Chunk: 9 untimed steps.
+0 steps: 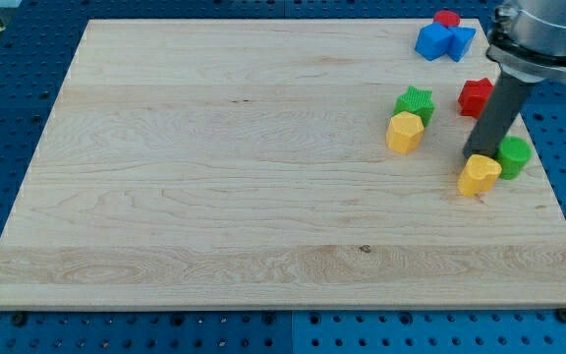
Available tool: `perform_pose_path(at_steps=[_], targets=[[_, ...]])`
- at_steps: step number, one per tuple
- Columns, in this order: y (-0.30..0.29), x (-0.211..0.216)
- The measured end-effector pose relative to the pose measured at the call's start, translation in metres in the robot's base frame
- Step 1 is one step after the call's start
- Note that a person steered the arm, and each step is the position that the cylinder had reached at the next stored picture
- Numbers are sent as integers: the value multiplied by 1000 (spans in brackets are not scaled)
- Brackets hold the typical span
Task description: Move the yellow hexagon to the horizontal left of the green star
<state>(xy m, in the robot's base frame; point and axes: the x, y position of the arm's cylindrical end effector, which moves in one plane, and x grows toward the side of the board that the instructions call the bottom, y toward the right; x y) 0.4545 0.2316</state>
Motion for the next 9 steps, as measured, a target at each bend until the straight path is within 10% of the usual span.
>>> perform_pose_path(at_steps=[4, 7, 9], targets=[[-173, -11], [-51, -28], [-193, -44]])
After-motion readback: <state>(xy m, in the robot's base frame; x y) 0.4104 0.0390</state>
